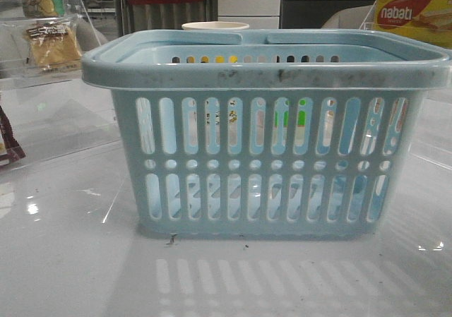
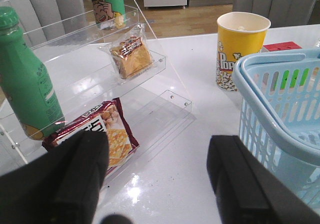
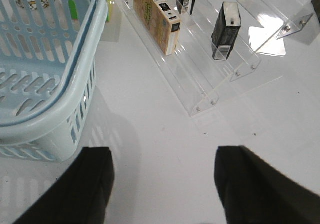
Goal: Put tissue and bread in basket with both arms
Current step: 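Move the right gripper toward the white tissue pack on the acrylic shelf, then close the right gripper on the white tissue pack and lift it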
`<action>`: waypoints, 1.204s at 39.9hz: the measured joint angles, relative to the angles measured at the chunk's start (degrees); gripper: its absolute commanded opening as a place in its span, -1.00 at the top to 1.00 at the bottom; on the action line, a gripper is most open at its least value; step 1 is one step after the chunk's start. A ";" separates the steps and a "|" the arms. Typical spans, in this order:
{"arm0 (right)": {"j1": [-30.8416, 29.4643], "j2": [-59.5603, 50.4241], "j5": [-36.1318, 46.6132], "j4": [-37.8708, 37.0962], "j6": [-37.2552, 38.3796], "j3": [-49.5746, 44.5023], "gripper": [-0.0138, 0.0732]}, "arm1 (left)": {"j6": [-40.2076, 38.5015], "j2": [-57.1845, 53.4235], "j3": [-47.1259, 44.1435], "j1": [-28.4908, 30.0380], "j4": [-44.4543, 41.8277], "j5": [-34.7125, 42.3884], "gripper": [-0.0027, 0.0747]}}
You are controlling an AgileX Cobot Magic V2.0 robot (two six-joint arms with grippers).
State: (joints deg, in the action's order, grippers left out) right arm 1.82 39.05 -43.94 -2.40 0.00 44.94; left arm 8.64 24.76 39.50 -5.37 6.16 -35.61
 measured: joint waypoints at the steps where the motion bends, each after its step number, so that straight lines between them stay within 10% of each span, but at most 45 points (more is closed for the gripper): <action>1: 0.00 1.24 0.00 -0.11 0.00 0.88 -0.56 | 0.00 0.00 0.00 0.00 0.00 0.00 -0.21; 48: -12.37 63.55 18.15 -2.78 0.00 30.99 -0.34 | 0.00 0.00 0.00 0.00 0.00 0.00 0.09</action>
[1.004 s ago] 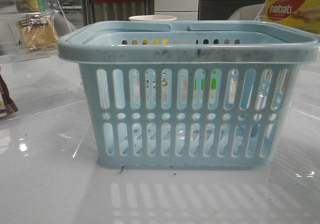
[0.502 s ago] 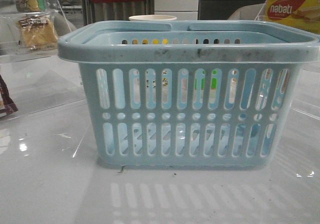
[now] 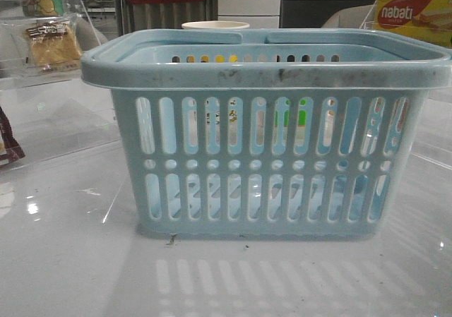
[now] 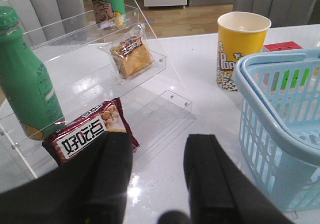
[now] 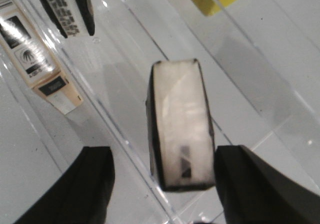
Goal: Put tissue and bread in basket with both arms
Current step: 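Close the right gripper on the white tissue pack and lift it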
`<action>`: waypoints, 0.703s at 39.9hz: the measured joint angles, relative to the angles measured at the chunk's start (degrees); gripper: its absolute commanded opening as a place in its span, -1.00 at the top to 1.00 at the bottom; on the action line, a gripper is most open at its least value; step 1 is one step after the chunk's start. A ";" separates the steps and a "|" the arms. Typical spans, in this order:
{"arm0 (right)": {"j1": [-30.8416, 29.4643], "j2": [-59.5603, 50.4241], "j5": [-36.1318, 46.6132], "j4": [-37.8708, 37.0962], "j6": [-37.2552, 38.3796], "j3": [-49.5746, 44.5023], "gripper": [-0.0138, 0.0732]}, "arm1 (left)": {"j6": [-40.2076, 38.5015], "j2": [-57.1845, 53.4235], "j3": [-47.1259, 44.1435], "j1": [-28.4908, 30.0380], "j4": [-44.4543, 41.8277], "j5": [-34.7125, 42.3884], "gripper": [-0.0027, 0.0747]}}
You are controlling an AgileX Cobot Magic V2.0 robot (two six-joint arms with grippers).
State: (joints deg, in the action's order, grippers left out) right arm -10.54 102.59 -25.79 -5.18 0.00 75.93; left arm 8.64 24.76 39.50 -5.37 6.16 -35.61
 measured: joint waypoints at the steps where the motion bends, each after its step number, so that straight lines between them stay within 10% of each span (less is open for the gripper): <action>1: 0.00 0.11 0.49 -0.26 0.00 0.00 -0.28 | 0.00 0.00 0.00 0.00 0.00 0.00 0.09; 8: 0.00 0.31 1.76 -1.47 0.00 0.26 0.12 | 0.00 0.00 0.00 0.00 0.00 0.00 0.09; 28: 3.82 -9.36 -1.86 -1.30 0.00 0.26 0.14 | 0.00 0.00 0.00 0.00 0.00 0.00 0.09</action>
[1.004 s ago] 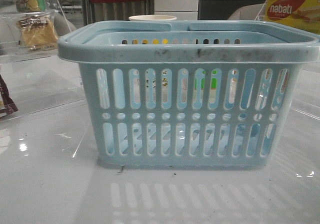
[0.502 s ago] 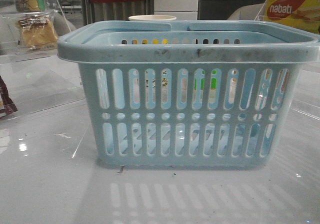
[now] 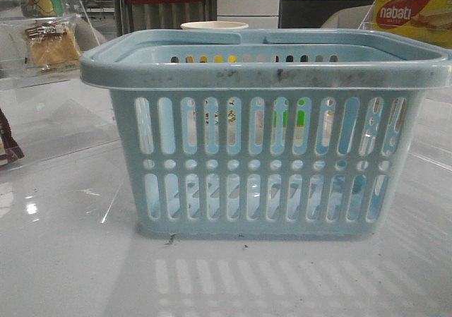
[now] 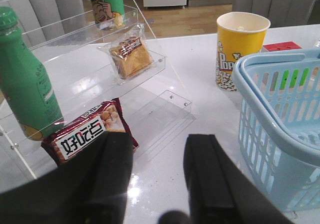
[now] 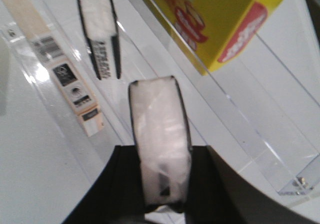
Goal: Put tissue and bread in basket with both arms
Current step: 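Close the right gripper on the white tissue pack and lift it, then carry the tissue pack over the blue basket and release it inside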
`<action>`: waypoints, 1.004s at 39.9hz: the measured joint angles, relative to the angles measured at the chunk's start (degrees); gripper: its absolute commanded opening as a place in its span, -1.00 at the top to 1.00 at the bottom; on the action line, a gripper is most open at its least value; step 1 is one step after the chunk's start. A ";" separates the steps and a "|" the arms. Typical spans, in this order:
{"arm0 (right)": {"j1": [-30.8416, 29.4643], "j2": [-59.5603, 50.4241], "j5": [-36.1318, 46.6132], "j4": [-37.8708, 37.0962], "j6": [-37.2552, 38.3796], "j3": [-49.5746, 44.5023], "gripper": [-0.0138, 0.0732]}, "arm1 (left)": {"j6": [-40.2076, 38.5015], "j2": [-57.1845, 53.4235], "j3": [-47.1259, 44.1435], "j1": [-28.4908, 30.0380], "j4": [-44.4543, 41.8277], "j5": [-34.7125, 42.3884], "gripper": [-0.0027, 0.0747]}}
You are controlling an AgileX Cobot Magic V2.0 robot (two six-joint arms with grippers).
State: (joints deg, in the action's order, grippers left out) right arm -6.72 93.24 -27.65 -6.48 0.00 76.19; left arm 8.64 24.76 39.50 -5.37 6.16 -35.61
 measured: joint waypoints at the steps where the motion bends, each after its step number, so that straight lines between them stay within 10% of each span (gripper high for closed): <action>1: 0.35 -0.79 -0.34 0.30 0.00 0.00 0.14 | 0.00 0.00 0.00 0.00 0.00 0.00 0.09; 35: 36.73 -11.92 -6.91 5.39 0.00 -4.44 0.12 | 0.00 0.00 0.00 0.00 0.00 0.00 0.09; 40: 36.98 -8.00 -5.18 5.39 0.00 -5.21 -0.37 | 0.00 0.00 0.00 0.00 0.00 0.00 0.09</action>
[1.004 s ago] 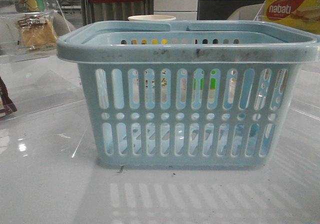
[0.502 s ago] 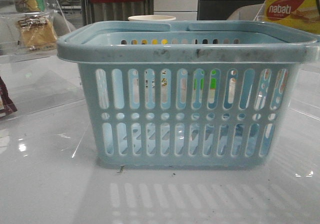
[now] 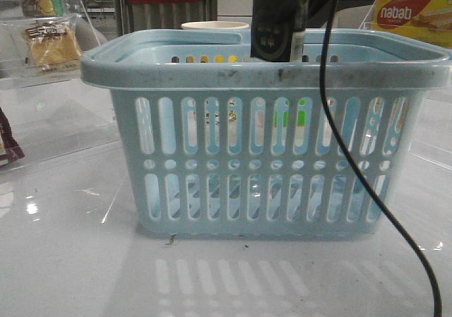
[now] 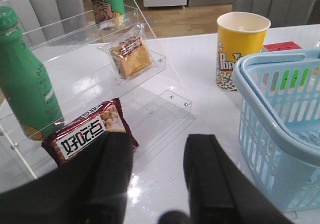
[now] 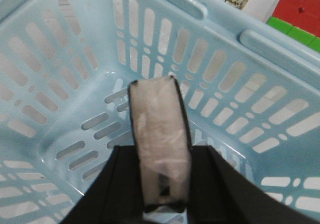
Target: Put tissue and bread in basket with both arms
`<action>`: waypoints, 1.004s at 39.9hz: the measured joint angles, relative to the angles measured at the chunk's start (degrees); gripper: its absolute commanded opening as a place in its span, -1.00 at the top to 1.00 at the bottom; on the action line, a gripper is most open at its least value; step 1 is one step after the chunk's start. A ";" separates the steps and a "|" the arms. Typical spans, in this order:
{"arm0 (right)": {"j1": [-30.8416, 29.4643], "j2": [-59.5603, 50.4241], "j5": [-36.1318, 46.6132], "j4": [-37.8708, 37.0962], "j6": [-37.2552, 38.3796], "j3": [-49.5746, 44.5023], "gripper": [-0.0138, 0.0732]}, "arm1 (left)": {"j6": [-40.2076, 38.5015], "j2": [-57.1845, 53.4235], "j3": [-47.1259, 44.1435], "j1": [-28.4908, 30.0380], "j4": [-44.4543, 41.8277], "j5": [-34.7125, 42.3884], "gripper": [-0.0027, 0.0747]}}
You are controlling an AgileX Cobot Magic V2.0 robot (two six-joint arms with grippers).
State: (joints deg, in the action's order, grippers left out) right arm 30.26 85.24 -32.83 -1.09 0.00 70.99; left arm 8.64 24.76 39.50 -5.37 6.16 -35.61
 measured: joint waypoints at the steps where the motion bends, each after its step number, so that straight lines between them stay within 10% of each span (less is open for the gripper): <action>1: 0.00 0.70 0.46 0.00 0.00 0.00 -0.52 | 0.00 0.00 0.00 0.00 0.00 0.00 0.09; 13: 0.00 -0.61 2.08 0.00 0.00 -0.85 -0.76 | 0.00 0.00 0.00 0.00 0.00 0.00 0.09; 40: 0.20 -44.46 -11.31 0.17 0.00 -24.59 -0.76 | 0.00 0.00 0.00 0.00 0.00 0.00 0.09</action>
State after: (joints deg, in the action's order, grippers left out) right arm 30.46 40.78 -44.15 -0.92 0.00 46.40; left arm 8.64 24.76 39.50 -5.37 6.16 -35.61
